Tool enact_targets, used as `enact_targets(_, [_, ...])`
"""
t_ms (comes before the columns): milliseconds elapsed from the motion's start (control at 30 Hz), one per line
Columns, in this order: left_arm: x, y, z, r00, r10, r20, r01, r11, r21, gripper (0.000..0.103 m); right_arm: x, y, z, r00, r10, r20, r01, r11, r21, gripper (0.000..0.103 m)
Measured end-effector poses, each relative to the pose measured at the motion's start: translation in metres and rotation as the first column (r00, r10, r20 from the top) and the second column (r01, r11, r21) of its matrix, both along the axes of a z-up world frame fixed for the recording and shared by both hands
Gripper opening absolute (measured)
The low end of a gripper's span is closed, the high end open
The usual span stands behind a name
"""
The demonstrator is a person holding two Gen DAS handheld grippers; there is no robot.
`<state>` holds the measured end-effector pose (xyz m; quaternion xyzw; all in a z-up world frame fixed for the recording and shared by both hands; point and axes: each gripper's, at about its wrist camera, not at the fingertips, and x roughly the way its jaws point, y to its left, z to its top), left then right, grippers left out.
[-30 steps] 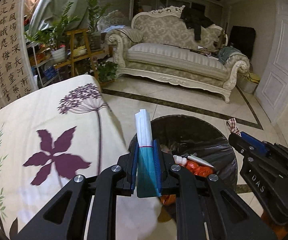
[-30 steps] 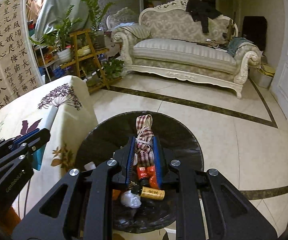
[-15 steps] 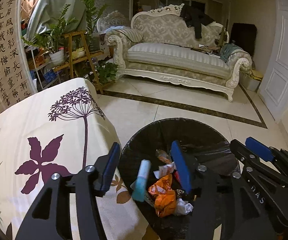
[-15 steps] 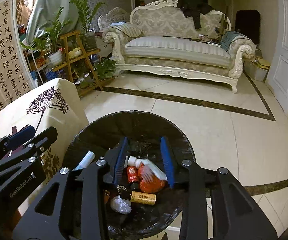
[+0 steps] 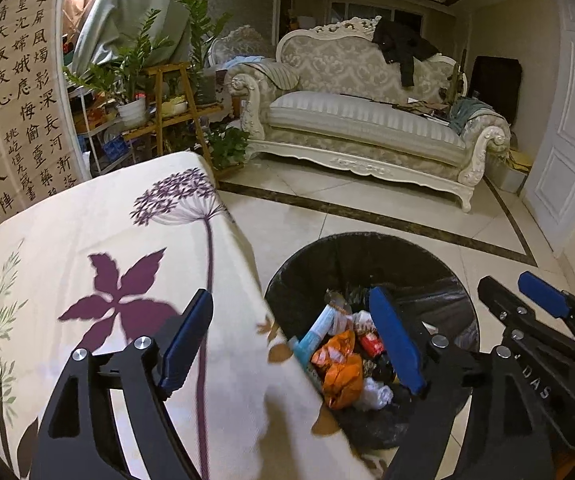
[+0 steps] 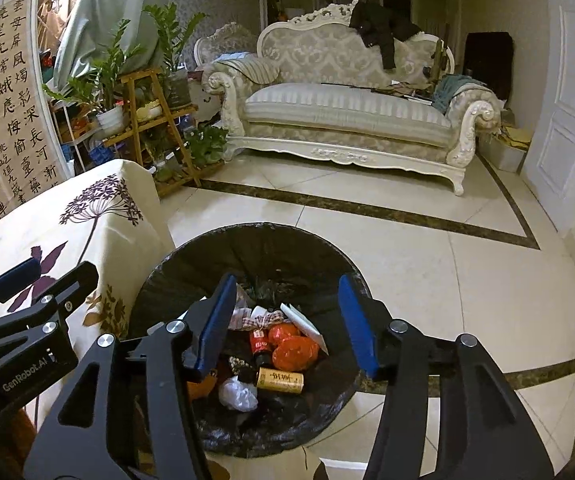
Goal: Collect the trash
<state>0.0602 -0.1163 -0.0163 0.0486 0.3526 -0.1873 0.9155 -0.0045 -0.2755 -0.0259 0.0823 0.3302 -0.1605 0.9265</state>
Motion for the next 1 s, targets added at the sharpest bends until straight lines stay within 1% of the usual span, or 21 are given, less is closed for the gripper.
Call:
enact_targets(167, [-0.014,0.014,0.002,1.0,0.021,0.003,-0.021,1.0,0.002,0.079,-0.016,0.011,0.005,1.0,0.009,0.007,-0.009,1.0,0.002,0.057])
enact_targets(333, [-0.03,0.028,0.006,0.998,0.053,0.034,-0.054,0.998,0.021,0.081,-0.032,0.021,0.011,1.0,0.019,0.014,-0.019,1.0,-0.002,0.057])
enact_targets(500, [-0.043,0.04,0.014,0.996,0.069,0.053,-0.07,0.997,0.011,0.083,-0.043,0.029,0.017,0.999,0.027,0.024,-0.027,0.999,-0.022,0.058])
enact_targets(633, [-0.051,0.048,0.018,0.994,0.084,0.066,-0.084,0.996,0.002,0.083,-0.048,0.033,0.021,0.999,0.033,0.034,-0.032,0.999,-0.019,0.059])
enact_targets(733, [-0.052,0.052,0.022,0.994,0.09,0.068,-0.09,0.996,-0.015,0.083,-0.05,0.034,0.024,0.998,0.035,0.044,-0.034,0.999,-0.019,0.064])
enact_targets(1000, [-0.058,0.053,0.026,0.993,0.083,0.09,-0.082,0.996,-0.018,0.083,-0.052,0.039,0.029,0.998,0.036,0.056,-0.034,0.999,-0.033,0.064])
